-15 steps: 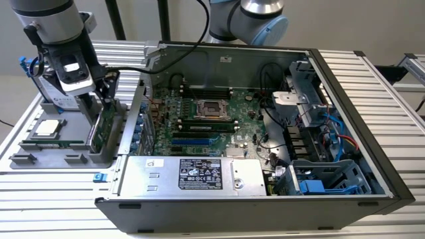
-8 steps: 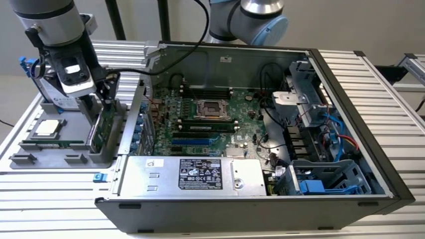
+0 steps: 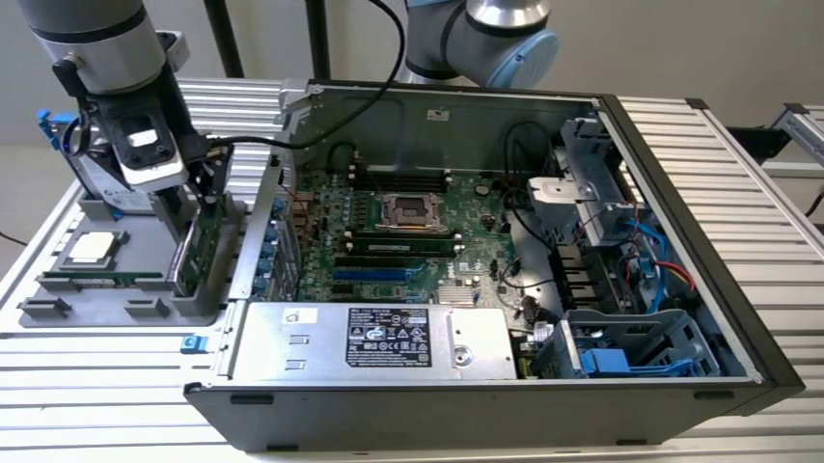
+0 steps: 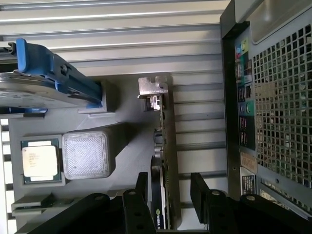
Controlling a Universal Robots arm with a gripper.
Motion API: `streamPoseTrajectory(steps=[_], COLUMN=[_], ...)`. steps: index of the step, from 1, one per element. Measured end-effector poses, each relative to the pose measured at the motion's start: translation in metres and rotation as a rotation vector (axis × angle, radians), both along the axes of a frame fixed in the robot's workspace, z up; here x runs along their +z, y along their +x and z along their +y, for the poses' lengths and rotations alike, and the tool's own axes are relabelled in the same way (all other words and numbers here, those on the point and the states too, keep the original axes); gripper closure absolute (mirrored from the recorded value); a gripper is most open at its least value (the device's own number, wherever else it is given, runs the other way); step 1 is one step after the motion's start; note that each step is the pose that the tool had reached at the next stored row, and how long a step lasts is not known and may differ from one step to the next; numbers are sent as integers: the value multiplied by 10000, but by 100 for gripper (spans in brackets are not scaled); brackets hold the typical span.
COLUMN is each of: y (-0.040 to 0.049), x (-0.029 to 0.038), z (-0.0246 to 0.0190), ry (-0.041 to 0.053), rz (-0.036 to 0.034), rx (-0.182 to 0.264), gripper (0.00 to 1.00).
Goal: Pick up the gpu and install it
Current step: 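Pick up the gpu and move the gpu toward the slot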
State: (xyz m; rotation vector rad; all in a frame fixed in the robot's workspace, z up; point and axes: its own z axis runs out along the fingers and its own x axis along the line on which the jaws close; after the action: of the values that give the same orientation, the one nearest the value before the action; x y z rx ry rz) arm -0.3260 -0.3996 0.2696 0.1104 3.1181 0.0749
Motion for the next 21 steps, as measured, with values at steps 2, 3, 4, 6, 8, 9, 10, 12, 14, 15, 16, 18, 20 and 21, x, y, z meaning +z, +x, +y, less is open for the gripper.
streamPoseTrajectory(steps=[2,3,4,6,8,9,10,12,14,15,16,18,20,21], y=[0,0,0,0,-1,-1,-1,-2,-2,-2,-2,-3,-4,-5], x=[-11,-18,-23,-37,-54,-62,-72,-91,-110,-120,-130,-150,-170,-179], z=[0,0,0,0,-1,-1,-1,-1,-1,-1,-1,-1,-1,-1], ry=[-1,0,0,0,0,-1,-1,0,-1,-1,0,-1,0,0], rz=[0,0,0,0,0,0,1,0,1,0,0,0,-1,0], rx=[0,0,0,0,0,0,0,0,0,0,0,0,-1,0], gripper=[0,0,0,0,0,0,0,0,0,0,0,0,0,0])
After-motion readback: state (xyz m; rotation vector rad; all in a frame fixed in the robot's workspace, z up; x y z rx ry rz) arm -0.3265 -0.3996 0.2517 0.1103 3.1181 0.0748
